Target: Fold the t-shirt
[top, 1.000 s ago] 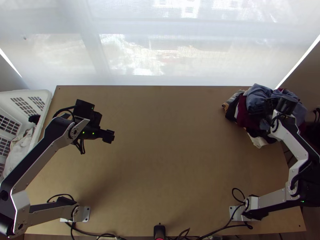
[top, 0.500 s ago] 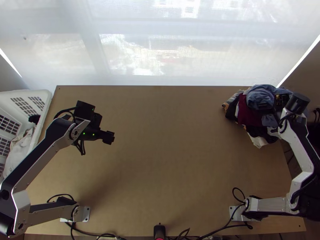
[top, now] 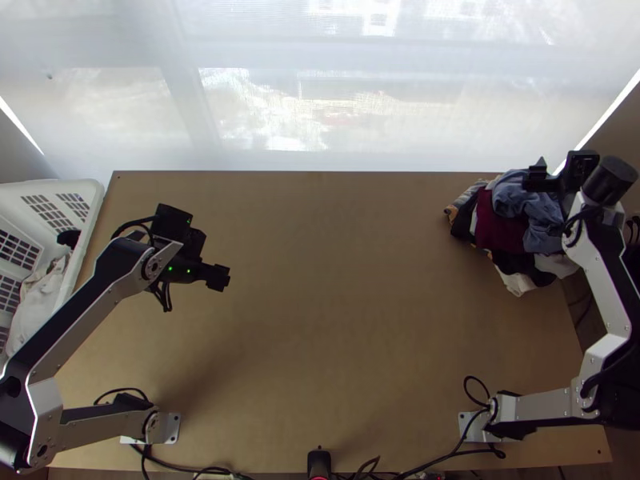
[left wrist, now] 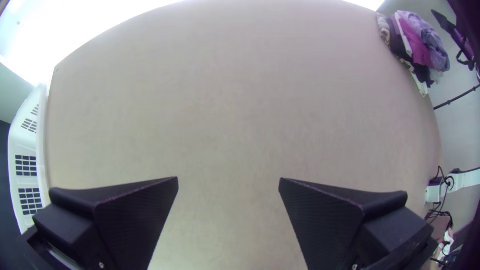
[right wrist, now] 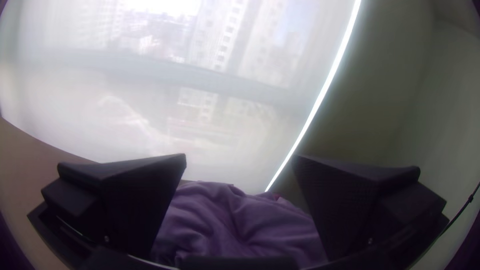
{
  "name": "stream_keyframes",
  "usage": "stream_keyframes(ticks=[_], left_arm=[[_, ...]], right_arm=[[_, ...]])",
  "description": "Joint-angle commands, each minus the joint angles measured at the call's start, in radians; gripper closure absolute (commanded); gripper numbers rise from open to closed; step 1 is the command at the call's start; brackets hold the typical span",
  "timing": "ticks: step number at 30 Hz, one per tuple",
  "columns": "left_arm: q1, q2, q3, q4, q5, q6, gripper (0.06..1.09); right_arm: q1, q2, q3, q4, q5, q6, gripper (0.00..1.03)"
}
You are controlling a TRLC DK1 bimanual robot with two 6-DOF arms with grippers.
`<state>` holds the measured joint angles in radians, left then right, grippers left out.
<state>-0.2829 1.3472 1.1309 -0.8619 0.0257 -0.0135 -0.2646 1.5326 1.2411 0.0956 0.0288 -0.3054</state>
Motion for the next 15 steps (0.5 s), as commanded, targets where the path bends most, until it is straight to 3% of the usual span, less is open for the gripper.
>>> stream_keyframes(ticks=[1, 8, 15], left_arm=[[0.016, -0.02, -0.029, -0.012, 0.0, 0.006, 0.1], [0.047, -0.031, -0.043, -0.039, -0.001, 0.012, 0.1], [0.054, -0.02, -0.045, -0.043, -0.007, 0.017, 0.1]], right_arm=[[-0.008, 0.19, -0.037, 0.098, 0.002, 0.019, 0.05], [-0.01, 0.296, -0.247, 0.231, 0.002, 0.02, 0.05], [-0.03, 0.343, -0.289, 0.271, 0.002, 0.034, 0.05]])
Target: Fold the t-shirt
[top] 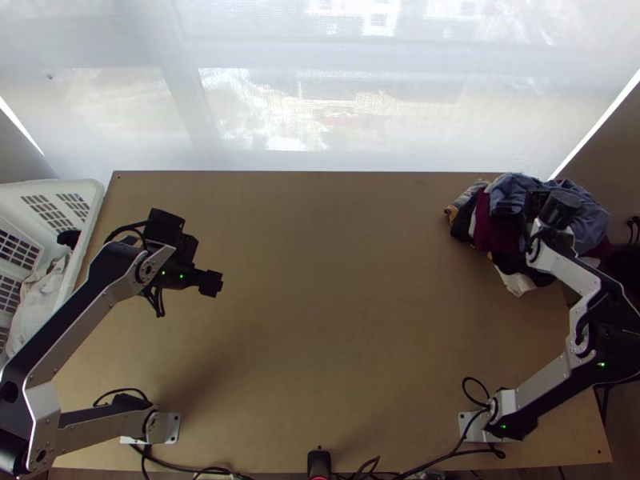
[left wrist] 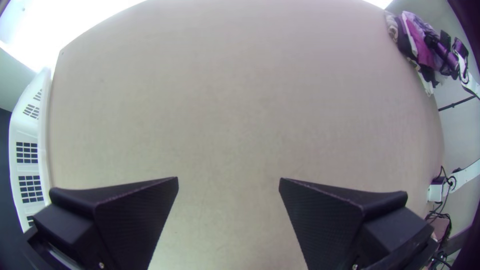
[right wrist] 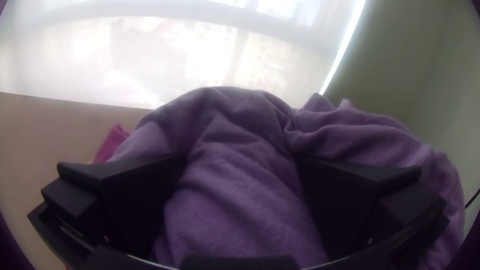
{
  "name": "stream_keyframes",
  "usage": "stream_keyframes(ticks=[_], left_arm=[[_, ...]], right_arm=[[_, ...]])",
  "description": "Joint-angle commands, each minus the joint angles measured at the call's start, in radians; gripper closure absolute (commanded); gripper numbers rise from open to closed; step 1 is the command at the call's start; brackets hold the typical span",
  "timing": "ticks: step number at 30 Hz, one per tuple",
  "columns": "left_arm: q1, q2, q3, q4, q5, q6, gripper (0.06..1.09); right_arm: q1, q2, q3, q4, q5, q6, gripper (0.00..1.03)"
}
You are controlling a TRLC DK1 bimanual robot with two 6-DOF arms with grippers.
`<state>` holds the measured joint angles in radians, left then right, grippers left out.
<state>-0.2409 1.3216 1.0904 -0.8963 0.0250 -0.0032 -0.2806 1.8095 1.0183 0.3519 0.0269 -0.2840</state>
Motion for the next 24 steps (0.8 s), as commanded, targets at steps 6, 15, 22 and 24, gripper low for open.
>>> stream_keyframes(ticks=[6, 15, 22, 24], left_arm=[[0.023, -0.007, -0.009, -0.016, -0.007, 0.009, 0.1], [0.025, -0.104, 0.011, -0.021, -0.007, 0.005, 0.1], [0.06, -0.237, 0.012, 0.028, -0.008, 0.009, 0.1], [0.078, -0.283, 0.002, 0.054, -0.007, 0.009, 0.1]], right_arm=[[-0.02, -0.027, -0.053, 0.015, 0.004, 0.04, 0.05], [0.008, -0.262, 0.029, -0.071, 0.004, 0.043, 0.04], [0.104, -0.434, 0.114, -0.188, 0.022, 0.052, 0.05], [0.141, -0.49, 0.114, -0.189, 0.054, 0.085, 0.05]])
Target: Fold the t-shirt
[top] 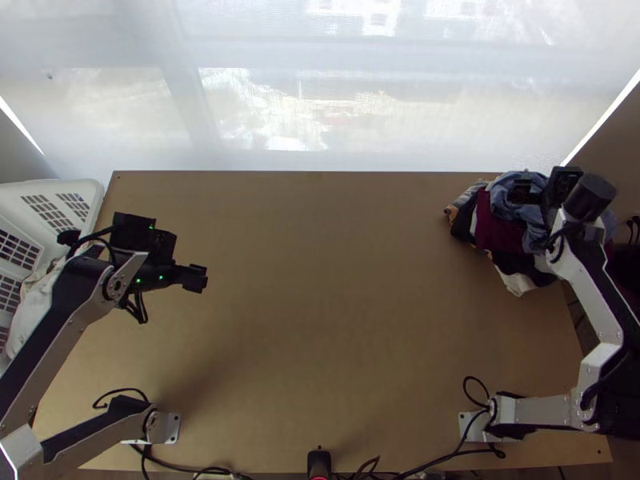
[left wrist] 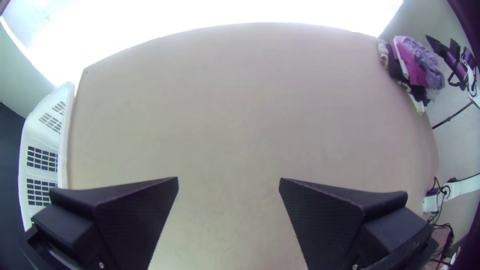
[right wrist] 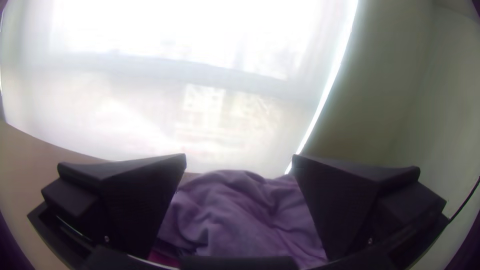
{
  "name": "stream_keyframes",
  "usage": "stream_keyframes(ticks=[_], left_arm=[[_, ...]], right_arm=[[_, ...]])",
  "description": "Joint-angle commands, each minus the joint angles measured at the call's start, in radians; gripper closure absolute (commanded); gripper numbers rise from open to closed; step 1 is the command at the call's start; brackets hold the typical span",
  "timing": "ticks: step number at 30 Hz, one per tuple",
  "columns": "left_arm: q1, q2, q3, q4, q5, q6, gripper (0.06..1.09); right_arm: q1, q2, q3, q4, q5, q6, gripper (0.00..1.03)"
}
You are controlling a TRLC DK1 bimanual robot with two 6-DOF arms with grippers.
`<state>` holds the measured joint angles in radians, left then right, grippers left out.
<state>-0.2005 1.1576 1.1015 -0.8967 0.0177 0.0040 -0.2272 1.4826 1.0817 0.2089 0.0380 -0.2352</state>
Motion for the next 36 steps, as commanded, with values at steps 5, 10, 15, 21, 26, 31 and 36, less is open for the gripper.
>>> stream_keyframes(ticks=[5, 10, 15, 21, 26, 31, 36], left_arm=[[0.079, -0.285, -0.094, 0.162, -0.001, 0.001, 0.1], [0.122, -0.477, -0.232, 0.252, -0.004, 0.036, 0.1], [0.127, -0.687, -0.391, 0.259, -0.007, 0.105, 0.1], [0.133, -0.927, -0.525, 0.211, -0.004, 0.148, 0.1], [0.187, -1.168, -0.6, 0.321, -0.004, 0.137, 0.1], [0.196, -1.161, -0.684, 0.32, -0.005, 0.152, 0.1], [0.211, -1.161, -0.766, 0.321, -0.005, 0.137, 0.1]], right_arm=[[0.19, -0.278, 0.035, -0.195, 0.063, 0.096, 0.05], [0.299, -0.458, -0.101, -0.281, 0.062, 0.125, 0.05], [0.408, -0.657, -0.267, -0.37, 0.06, 0.12, 0.05], [0.532, -0.95, -0.505, -0.399, 0.221, 0.165, 0.05], [0.582, -1.185, -0.654, -0.425, 0.249, 0.151, 0.05], [0.605, -1.487, -0.818, -0.421, 0.25, 0.145, 0.05], [0.617, -1.484, -0.956, -0.321, 0.247, 0.171, 0.05]])
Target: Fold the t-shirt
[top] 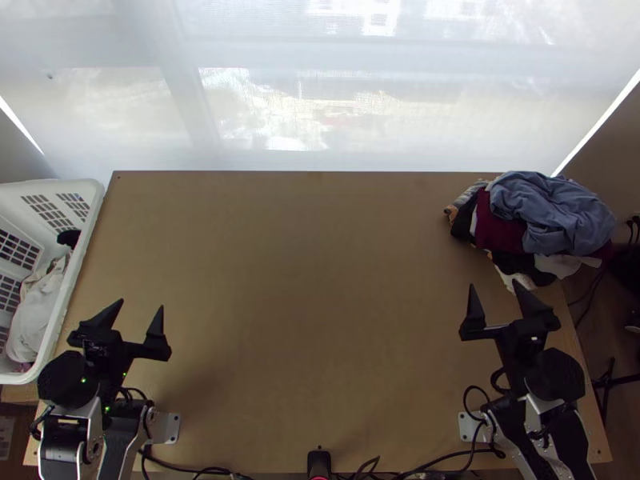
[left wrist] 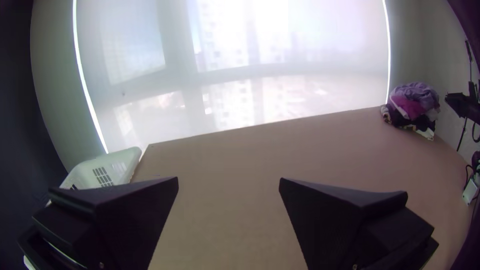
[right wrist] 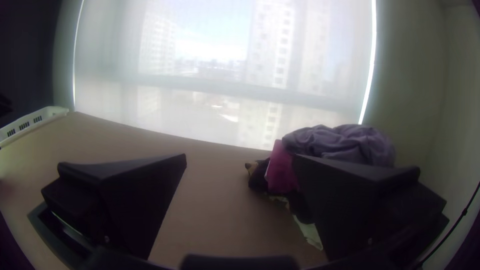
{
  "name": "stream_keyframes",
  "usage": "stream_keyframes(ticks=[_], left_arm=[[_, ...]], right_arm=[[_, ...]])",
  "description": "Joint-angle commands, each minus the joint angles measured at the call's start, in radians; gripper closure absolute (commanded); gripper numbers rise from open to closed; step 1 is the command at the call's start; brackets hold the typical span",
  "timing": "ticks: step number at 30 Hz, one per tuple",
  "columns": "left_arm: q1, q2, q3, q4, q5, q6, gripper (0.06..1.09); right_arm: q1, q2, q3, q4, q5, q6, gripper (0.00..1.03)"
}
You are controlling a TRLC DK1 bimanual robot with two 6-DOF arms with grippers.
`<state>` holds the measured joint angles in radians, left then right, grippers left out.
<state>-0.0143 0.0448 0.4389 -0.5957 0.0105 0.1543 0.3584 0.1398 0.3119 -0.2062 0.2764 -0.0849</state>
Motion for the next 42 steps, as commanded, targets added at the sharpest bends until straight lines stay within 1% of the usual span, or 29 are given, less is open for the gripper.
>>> stream_keyframes(ticks=[1, 3, 5, 8, 9, 10, 13, 14, 16, 18, 42], left_arm=[[0.03, -0.049, -0.129, 0.039, 0.002, 0.005, 0.1], [0.033, -0.048, -0.172, 0.022, 0.003, 0.016, 0.1], [0.022, -0.046, -0.184, 0.037, 0.009, -0.062, 0.1], [0.028, -0.048, -0.184, 0.039, 0.009, -0.068, 0.1], [0.03, -0.048, -0.184, 0.037, 0.009, -0.067, 0.1], [0.031, -0.048, -0.184, 0.037, 0.009, -0.067, 0.1], [0.033, -0.048, -0.184, 0.037, 0.009, -0.065, 0.1], [0.033, -0.048, -0.184, 0.037, 0.009, -0.065, 0.1], [0.031, -0.048, -0.184, 0.039, 0.009, -0.065, 0.1], [0.031, -0.048, -0.184, 0.037, 0.009, -0.065, 0.1], [0.031, -0.048, -0.184, 0.039, 0.009, -0.065, 0.1]], right_arm=[[0.031, -0.146, -0.203, 0.096, 0.01, 0.042, 0.05], [0.022, -0.143, -0.209, 0.082, 0.009, 0.054, 0.05], [0.027, -0.143, -0.212, 0.054, 0.007, 0.105, 0.05], [0.036, -0.143, -0.212, 0.03, 0.007, 0.139, 0.05], [0.017, -0.144, -0.214, 0.01, 0.007, 0.14, 0.05], [-0.018, -0.143, -0.215, -0.004, 0.007, 0.162, 0.05], [-0.154, -0.141, -0.217, -0.038, 0.009, 0.315, 0.05], [-0.194, -0.141, -0.217, -0.044, 0.009, 0.336, 0.05], [-0.254, -0.141, -0.217, -0.047, 0.01, 0.343, 0.05], [-0.282, -0.141, -0.217, -0.047, 0.01, 0.343, 0.05], [-0.285, -0.141, -0.217, -0.047, 0.01, 0.343, 0.05]])
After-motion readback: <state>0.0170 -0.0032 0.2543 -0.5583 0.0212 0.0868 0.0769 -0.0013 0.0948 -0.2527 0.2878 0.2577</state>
